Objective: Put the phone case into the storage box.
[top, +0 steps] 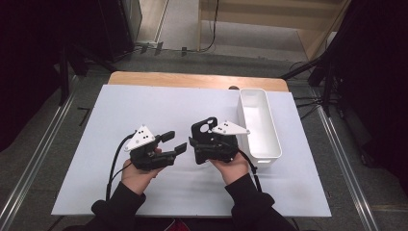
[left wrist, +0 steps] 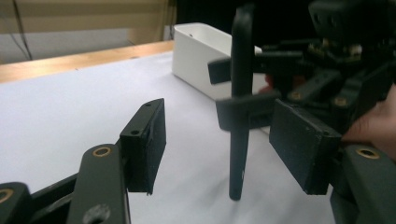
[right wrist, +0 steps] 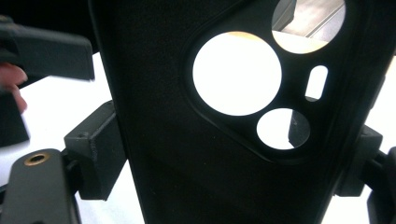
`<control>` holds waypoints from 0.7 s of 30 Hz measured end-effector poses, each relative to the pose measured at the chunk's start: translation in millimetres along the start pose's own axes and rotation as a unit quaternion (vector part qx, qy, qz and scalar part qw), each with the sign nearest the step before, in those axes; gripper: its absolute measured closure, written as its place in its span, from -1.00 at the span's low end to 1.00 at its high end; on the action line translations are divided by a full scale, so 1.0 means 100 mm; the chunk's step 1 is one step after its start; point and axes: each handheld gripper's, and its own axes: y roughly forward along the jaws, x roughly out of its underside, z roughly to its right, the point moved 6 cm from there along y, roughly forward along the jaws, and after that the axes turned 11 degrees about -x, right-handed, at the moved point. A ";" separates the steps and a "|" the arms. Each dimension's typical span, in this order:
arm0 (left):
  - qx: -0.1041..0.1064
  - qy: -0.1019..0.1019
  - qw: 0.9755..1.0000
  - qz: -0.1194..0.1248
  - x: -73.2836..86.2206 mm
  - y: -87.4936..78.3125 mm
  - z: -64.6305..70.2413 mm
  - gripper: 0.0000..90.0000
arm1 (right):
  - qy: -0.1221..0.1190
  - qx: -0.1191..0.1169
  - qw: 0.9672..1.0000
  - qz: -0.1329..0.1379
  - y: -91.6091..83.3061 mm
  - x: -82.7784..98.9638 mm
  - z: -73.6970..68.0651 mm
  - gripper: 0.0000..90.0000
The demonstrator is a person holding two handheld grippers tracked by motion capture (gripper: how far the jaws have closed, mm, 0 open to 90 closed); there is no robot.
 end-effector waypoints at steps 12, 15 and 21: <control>0.017 0.018 1.000 -0.015 0.17 0.06 -0.08 -0.48 | -0.002 0.002 1.000 0.002 -0.05 -0.04 0.04 -0.69; 0.027 0.026 0.999 -0.024 0.21 0.06 -0.09 -0.50 | -0.002 0.003 1.000 0.004 -0.07 -0.05 0.05 -0.69; 0.032 0.029 0.998 -0.046 0.28 0.06 -0.11 -0.58 | -0.002 0.000 1.000 0.007 -0.10 -0.07 0.07 -0.69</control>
